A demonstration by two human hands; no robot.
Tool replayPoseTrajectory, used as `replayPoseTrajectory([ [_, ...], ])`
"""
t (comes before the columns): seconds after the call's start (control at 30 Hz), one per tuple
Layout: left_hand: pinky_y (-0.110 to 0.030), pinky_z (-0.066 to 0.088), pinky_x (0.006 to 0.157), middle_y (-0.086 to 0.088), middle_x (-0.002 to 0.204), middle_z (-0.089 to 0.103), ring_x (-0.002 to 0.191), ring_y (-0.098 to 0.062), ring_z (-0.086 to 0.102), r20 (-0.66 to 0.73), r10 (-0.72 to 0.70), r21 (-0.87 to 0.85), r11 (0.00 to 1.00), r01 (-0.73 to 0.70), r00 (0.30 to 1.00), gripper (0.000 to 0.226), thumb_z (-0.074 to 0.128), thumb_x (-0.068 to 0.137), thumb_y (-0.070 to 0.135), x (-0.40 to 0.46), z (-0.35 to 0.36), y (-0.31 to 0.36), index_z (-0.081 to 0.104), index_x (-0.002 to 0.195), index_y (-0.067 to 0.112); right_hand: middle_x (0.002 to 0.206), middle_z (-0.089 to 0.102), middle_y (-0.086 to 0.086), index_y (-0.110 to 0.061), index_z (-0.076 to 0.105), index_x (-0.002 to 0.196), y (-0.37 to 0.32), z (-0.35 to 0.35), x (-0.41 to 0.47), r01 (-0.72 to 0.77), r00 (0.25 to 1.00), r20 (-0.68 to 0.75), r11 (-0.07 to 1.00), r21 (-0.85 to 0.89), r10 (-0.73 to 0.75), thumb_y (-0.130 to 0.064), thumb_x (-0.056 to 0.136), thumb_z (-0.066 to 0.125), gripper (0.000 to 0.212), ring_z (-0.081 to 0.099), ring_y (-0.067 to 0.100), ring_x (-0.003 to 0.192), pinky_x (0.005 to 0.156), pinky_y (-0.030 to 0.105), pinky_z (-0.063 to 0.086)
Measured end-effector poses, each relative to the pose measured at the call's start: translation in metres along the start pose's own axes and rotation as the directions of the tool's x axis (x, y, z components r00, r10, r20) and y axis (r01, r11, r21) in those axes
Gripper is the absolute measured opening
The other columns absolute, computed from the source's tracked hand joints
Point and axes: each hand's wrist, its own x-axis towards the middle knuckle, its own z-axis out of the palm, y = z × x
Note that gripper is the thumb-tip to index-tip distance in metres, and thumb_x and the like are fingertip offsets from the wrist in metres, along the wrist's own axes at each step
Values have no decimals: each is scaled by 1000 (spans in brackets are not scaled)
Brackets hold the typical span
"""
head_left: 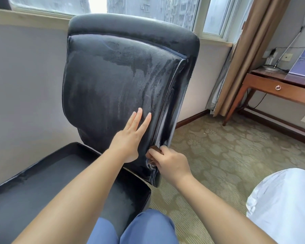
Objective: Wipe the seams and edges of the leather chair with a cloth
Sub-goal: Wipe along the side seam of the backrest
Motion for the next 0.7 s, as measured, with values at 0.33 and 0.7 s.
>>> replayPoseTrajectory([
  [0.33, -24, 52, 77, 5, 148, -46, 143, -17, -30, -4, -14, -5, 1000, 14, 1000, 124, 59, 74, -4, 0, 3, 2, -44, 129, 38, 80, 63, 1, -22, 69, 103, 17, -44, 51, -108, 984, -130, 989, 102, 121, -22, 83, 66, 21, 60, 20, 59, 45, 23, 42],
  [0.7, -24, 48, 82, 6, 150, -43, 143, -15, -30, 20, -13, -62, 998, 14, 1000, 114, 62, 84, 18, -4, 1, 4, -35, 142, 35, 74, 64, -2, -22, 72, 95, 17, 3, -11, -103, 994, -39, 994, 43, 105, -21, 72, 73, 23, 61, 19, 55, 40, 23, 42],
])
